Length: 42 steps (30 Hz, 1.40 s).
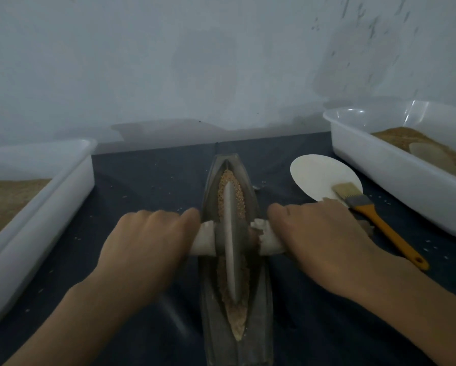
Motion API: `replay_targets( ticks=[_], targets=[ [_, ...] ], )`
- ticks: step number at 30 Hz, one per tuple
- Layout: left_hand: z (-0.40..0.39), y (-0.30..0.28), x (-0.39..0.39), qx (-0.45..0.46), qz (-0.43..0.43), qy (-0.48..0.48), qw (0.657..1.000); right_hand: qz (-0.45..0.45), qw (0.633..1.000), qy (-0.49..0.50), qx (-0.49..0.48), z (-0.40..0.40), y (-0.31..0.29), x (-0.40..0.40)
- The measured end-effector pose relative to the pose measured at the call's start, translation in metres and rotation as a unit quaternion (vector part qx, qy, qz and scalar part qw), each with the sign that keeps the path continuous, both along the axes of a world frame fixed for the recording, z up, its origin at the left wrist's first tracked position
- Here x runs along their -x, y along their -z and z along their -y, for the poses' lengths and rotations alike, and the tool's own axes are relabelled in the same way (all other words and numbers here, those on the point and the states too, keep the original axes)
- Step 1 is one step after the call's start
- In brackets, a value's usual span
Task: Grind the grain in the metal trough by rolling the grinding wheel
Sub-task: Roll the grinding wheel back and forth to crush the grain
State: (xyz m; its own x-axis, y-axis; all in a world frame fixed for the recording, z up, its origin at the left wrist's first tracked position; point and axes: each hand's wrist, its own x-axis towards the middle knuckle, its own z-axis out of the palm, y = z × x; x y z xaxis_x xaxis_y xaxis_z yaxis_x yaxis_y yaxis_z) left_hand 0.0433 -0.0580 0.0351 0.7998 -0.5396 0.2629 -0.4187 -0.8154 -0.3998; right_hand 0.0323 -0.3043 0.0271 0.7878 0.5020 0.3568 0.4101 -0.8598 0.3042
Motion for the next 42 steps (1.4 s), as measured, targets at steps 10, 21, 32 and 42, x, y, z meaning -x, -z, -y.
replay_targets(
  ticks=[10,21,32,42],
  targets=[
    [0.012,0.014,-0.073,0.073,0.081,-0.063,0.992,0.017,0.997,0.078,0.002,-0.013,-0.007,-0.083],
    [0.001,0.006,0.0,0.073,0.042,0.008,0.996,0.018,0.999,0.001,-0.027,0.001,0.007,-0.018],
    [0.01,0.015,-0.046,0.057,0.077,-0.068,0.993,0.01,0.997,0.074,0.015,-0.006,0.001,-0.066],
    [0.013,0.012,-0.061,0.089,0.057,-0.08,0.991,-0.007,0.997,0.073,0.028,-0.01,-0.01,-0.063]
  ],
)
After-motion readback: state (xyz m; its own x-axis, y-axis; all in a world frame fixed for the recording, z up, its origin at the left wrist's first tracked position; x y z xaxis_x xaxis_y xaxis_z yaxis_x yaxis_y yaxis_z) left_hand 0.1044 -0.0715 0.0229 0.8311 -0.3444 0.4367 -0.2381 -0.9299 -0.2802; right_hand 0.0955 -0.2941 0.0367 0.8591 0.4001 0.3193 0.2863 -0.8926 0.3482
